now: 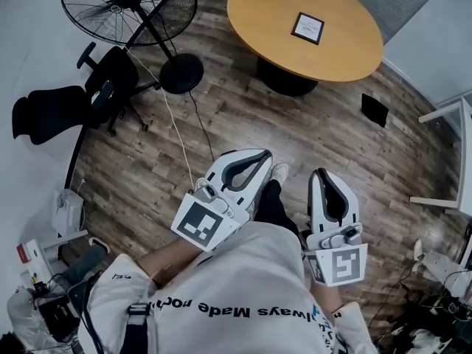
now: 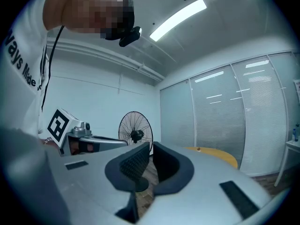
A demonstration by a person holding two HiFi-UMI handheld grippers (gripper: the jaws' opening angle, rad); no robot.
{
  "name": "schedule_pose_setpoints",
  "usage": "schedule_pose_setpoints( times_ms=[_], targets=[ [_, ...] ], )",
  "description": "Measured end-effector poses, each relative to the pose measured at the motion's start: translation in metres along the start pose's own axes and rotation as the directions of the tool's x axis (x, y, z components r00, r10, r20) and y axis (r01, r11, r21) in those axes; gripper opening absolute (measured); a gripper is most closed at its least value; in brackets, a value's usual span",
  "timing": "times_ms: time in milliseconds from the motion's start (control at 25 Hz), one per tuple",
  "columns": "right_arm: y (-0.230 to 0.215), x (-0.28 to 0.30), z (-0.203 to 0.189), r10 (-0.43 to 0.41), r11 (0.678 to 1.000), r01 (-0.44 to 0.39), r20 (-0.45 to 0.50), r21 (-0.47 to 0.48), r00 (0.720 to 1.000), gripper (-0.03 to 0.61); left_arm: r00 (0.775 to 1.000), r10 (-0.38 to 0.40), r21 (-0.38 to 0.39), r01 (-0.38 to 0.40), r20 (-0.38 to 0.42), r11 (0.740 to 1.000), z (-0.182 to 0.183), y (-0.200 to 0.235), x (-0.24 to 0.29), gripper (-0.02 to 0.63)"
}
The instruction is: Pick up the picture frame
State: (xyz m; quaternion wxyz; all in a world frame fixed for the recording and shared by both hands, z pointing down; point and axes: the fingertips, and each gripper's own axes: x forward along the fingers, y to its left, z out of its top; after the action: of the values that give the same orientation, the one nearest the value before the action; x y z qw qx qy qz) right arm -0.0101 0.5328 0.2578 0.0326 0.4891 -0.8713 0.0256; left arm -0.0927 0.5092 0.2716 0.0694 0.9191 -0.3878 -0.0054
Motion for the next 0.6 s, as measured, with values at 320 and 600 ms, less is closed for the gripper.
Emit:
schedule_pose_setpoints(
  times_ms=[320,600],
  targets=[
    [-0.028,0.025,-0.001,0.005,1.000,-0.005,0.004,0.003,1.000,0.044,1.000,0.003,0.000,-0.003,-0.002,1.000,0.002,0.016,0.032,0.028],
    [-0.067,0.047,0.003,0.008,1.000,-0.008,0.004,0.002,1.000,0.044,1.000,0.000,0.000,0.000,-0.003,1.000,0.008,0.026,0.076,0.028]
  ],
)
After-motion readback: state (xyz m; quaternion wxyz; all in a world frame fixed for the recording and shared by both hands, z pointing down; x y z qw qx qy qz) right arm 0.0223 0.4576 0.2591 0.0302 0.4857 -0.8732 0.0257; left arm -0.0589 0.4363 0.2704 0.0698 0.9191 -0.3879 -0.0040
